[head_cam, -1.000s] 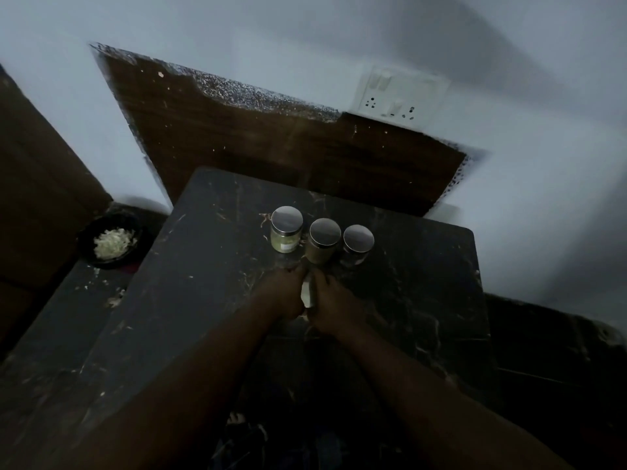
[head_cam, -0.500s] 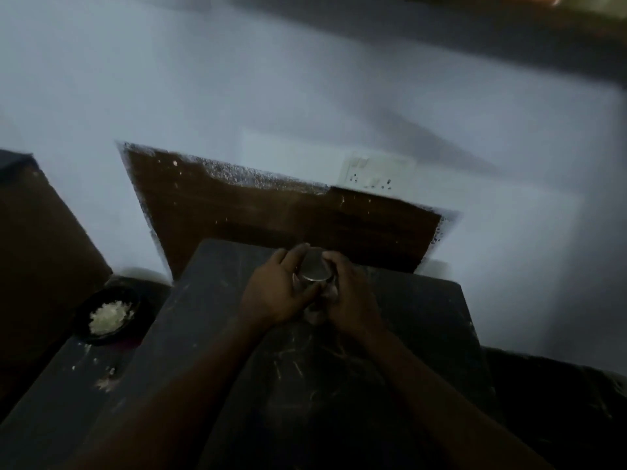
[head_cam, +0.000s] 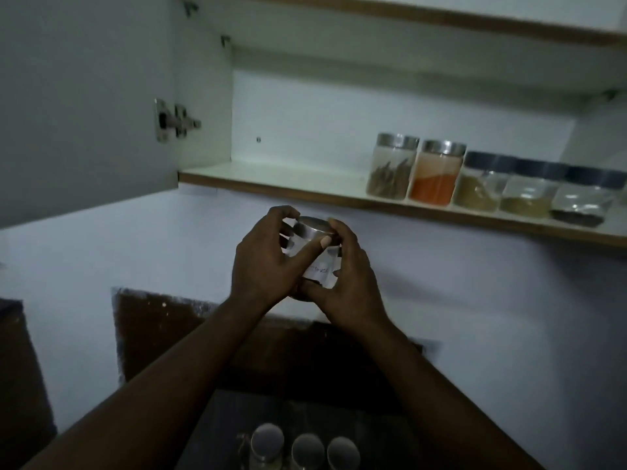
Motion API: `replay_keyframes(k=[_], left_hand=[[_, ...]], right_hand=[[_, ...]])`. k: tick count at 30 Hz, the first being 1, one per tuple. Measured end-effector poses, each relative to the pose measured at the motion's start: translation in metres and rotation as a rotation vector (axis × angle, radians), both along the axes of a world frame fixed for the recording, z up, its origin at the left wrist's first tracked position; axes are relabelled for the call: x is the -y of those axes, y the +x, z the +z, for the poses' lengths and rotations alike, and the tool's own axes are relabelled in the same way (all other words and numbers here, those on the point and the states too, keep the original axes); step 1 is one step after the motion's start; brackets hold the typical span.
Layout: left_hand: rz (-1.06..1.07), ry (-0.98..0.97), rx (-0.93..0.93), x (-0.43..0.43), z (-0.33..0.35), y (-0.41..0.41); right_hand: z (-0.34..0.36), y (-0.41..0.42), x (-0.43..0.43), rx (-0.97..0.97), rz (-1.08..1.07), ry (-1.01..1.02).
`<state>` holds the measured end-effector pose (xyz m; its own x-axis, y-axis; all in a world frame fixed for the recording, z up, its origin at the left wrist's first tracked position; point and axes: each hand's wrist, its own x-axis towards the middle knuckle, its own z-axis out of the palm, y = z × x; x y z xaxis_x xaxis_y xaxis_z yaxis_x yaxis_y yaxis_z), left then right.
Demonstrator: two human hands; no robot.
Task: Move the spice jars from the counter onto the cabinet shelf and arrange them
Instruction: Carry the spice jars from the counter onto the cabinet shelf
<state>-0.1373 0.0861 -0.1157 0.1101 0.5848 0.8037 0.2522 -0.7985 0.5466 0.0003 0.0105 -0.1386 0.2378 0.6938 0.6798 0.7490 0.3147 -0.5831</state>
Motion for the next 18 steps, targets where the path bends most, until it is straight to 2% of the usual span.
replay_keyframes(k=[5, 12, 18], left_hand=[[0.016, 0.041, 0.065, -0.007, 0.060, 0.008], [-0.158, 0.003, 0.136, -0.019, 0.125, 0.015], [-0.433, -0.174, -0.006, -0.045, 0.142, 0.024]], right_hand=[[0.064, 0.004, -0.018, 0.047, -0.007, 0.101], [0.138, 0.019, -0.031, 0.120, 0.013, 0.205], [0.164, 0.049, -0.039, 0.098, 0.070, 0.016]])
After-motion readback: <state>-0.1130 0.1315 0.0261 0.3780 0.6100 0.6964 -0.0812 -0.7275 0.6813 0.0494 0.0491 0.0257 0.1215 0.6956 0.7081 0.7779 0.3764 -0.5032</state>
